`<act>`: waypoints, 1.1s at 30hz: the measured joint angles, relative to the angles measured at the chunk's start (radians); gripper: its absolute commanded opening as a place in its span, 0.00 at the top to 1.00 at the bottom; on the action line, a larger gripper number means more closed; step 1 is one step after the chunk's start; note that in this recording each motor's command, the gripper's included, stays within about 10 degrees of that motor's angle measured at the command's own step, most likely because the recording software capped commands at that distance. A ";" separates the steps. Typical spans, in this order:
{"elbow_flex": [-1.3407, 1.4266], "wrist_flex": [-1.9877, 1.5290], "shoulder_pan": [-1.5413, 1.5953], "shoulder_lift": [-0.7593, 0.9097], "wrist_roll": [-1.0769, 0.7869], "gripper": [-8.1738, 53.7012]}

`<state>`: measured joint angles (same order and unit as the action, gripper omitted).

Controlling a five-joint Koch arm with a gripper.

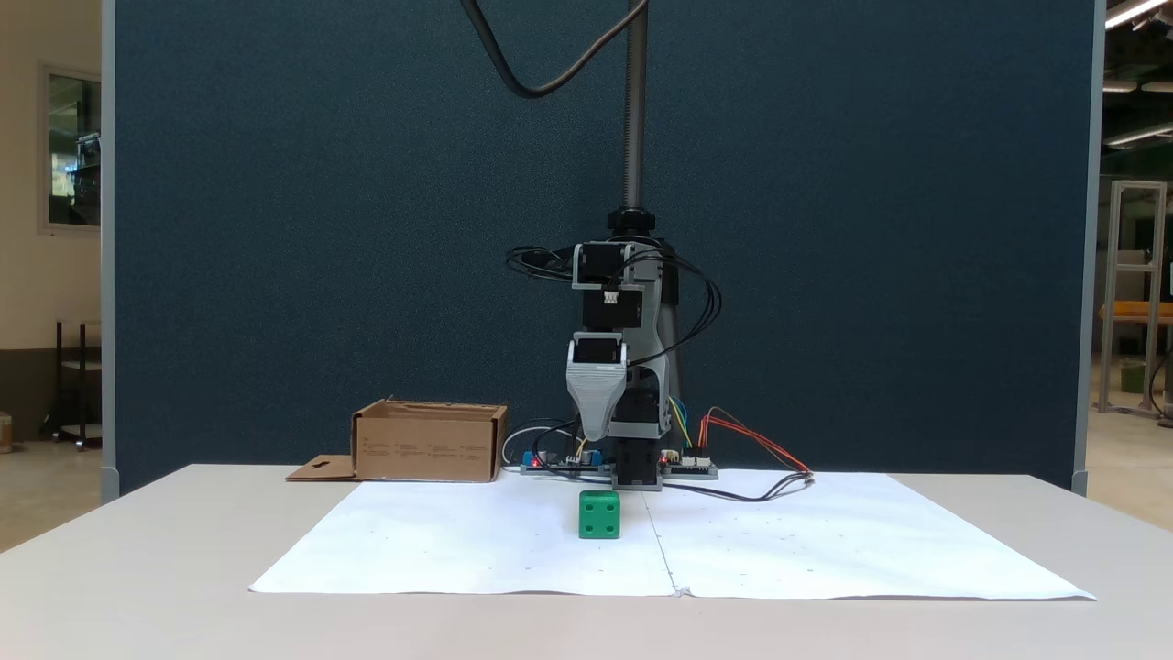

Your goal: Grasp a green dice and put it in the bin.

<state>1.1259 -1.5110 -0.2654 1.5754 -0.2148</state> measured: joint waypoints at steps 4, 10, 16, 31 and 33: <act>-0.002 0.026 0.017 -0.028 0.000 0.18; 0.002 0.048 0.021 -0.072 0.000 0.18; 0.000 0.071 0.021 -0.081 0.000 0.18; 0.003 0.115 0.021 -0.100 0.000 0.18; 0.017 0.146 0.021 -0.101 -0.002 0.18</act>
<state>1.1428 -1.3652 -0.2439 1.4742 -0.2163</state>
